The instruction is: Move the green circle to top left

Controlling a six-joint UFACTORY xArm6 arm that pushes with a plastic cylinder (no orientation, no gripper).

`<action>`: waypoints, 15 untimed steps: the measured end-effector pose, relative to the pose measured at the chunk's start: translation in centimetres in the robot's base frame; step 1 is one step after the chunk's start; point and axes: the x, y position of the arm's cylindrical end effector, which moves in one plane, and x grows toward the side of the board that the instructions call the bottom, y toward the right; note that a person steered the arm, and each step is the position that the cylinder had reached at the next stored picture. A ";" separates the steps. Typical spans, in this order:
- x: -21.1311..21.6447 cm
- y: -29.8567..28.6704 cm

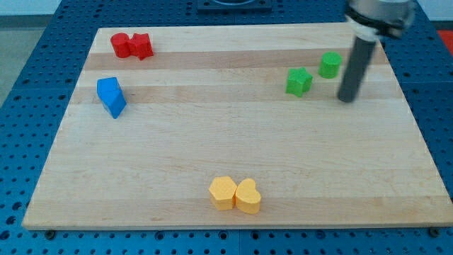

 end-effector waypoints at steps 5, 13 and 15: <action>-8.5 -6.4; -12.2 -5.6; -12.2 -10.3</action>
